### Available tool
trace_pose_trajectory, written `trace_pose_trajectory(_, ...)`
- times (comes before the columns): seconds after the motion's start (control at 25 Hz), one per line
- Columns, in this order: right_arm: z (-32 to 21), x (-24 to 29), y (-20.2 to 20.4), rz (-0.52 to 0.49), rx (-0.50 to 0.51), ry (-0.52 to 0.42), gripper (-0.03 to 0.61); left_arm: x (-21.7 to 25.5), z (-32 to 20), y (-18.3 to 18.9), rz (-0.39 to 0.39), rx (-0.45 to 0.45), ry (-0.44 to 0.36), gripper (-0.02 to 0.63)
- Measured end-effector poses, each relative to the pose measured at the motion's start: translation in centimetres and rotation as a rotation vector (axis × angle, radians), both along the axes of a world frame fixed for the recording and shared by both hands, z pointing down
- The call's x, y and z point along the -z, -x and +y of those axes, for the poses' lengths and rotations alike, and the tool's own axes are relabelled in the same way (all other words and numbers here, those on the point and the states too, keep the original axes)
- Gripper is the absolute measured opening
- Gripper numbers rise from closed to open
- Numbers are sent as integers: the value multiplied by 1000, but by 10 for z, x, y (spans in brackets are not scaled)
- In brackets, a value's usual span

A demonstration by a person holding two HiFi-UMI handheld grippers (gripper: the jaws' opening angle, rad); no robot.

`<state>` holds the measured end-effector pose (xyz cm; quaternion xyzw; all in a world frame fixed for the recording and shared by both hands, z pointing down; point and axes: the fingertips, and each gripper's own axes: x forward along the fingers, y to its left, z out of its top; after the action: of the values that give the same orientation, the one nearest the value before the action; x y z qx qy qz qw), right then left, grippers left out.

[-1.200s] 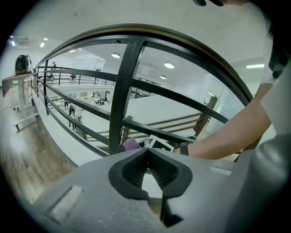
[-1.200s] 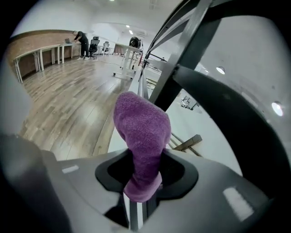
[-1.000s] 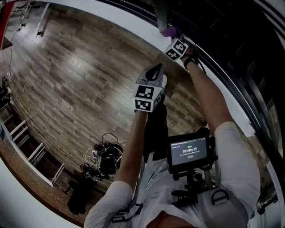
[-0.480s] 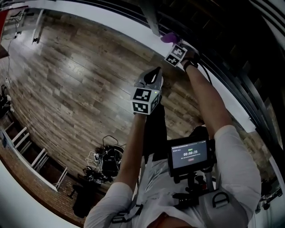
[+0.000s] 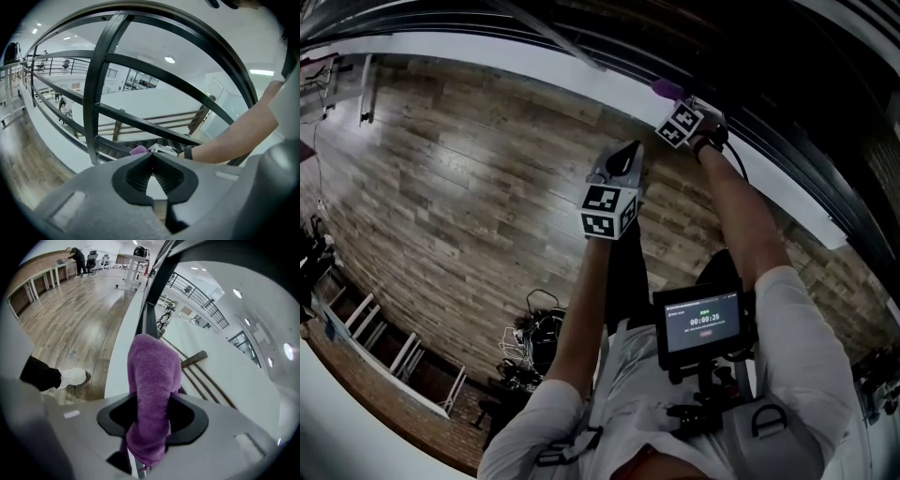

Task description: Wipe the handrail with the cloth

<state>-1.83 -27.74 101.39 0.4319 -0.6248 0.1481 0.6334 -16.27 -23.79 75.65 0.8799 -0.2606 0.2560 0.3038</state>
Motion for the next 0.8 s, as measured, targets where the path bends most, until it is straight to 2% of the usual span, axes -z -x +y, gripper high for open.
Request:
trace_pose_trajectory(0.36,36,-5,-20,47,-19,-31,166,-11,15,-25,-2,-105,21,0)
trace_pose_trajectory(0.44,42,-5,-23,33,-26,-42,167,-13,20,-31,-4,-132,22,0)
trace_pose_trajectory(0.6,74,-4,-52,-28,-35,-51,167,-13,55,-71,-12,-193,18,0)
trace_pose_trajectory(0.8,112,-7,-89,63,-27,-59,176,-19,87,-100,-29,-271,15,0)
